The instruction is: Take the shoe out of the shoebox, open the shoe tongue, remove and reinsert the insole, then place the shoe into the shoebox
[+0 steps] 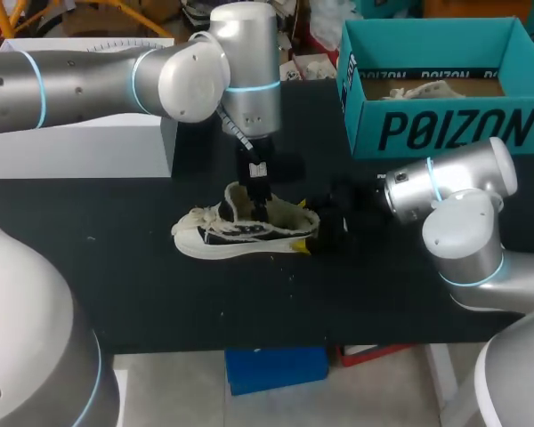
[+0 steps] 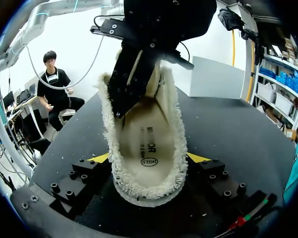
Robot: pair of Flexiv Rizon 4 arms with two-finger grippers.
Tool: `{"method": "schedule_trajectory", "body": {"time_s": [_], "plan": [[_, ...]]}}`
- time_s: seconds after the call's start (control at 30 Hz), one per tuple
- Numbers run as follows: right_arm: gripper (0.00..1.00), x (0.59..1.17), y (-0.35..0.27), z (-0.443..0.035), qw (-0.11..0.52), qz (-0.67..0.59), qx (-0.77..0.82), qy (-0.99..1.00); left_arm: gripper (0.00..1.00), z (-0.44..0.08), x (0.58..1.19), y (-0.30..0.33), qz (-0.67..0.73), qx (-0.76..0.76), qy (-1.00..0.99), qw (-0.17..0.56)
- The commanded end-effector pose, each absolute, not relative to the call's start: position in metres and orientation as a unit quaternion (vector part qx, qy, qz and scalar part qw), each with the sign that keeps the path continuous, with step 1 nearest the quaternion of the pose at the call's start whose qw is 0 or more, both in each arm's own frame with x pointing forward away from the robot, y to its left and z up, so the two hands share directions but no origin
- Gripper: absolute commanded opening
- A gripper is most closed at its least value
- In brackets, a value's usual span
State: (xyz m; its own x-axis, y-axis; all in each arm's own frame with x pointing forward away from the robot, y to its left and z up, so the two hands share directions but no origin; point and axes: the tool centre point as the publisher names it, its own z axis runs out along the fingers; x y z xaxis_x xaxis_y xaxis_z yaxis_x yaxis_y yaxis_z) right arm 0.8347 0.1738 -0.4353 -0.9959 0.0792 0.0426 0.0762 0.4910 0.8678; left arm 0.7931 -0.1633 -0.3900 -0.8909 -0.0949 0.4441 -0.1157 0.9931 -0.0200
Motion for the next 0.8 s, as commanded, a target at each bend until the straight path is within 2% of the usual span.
{"method": "schedule_trajectory", "body": {"time_s": [0.03, 0.8], "plan": [[0.0, 0.835, 0.175, -0.438, 0.002, 0.502, 0.046, 0.864, 0.0, -0.399, 0.793, -0.167, 0.022, 0.055, -0.971, 0.23], [0.0, 0.835, 0.175, -0.438, 0.002, 0.502, 0.046, 0.864, 0.0, -0.418, 0.788, -0.17, 0.026, 0.069, -0.973, 0.22]]}}
